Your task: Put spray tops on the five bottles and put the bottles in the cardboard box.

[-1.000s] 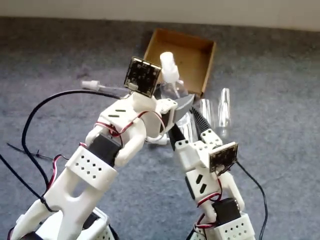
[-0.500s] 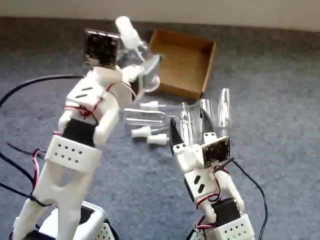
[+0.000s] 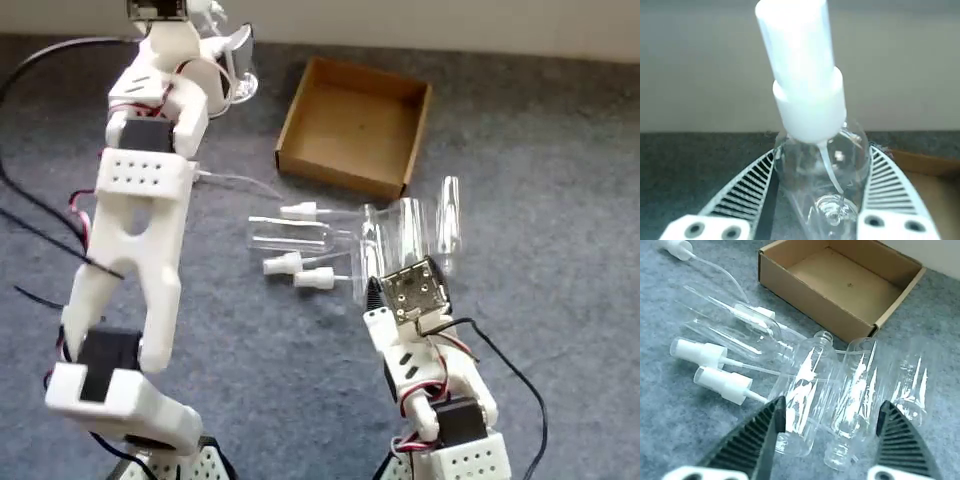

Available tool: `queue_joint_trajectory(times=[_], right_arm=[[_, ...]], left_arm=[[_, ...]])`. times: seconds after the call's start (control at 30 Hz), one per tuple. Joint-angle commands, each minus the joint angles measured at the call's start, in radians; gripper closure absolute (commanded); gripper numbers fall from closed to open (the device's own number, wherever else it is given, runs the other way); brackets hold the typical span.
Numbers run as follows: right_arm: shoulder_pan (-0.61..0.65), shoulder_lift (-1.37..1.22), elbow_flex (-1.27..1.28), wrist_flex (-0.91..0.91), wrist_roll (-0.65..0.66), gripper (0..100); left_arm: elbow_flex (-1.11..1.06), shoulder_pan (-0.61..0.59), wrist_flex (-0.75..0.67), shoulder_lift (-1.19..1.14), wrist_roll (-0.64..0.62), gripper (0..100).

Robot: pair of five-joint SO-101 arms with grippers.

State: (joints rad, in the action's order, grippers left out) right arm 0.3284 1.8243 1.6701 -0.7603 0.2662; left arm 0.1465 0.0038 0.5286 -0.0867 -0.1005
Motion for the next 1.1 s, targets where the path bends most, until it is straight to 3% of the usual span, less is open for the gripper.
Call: queue_joint_trajectory(times=[0.0,0.2,0.33,0.53,0.73,0.93,1.07], right_arm=[[-0.012,0.015,0.028,0.033,0.014,74.2],[-0.008,0.015,0.03,0.033,0.014,74.2],[-0.013,0.015,0.03,0.033,0.014,74.2],[-0.01,0.015,0.03,0.033,0.014,74.2],[-0.013,0.015,0.03,0.033,0.014,74.2],[-0.01,0.015,0.028,0.039,0.014,74.2],[-0.008,0.015,0.03,0.061,0.014,74.2]], left_arm=[[0.203,0.024,0.041,-0.179,0.189,87],[0.352,-0.004,0.075,-0.259,0.201,87],[0.432,-0.01,0.063,-0.34,0.31,87],[0.555,-0.038,0.071,-0.42,0.313,87],[0.582,-0.019,0.064,-0.45,0.318,87],[0.619,-0.117,0.063,-0.458,0.319,87],[0.613,-0.056,-0.003,-0.506,0.318,87]])
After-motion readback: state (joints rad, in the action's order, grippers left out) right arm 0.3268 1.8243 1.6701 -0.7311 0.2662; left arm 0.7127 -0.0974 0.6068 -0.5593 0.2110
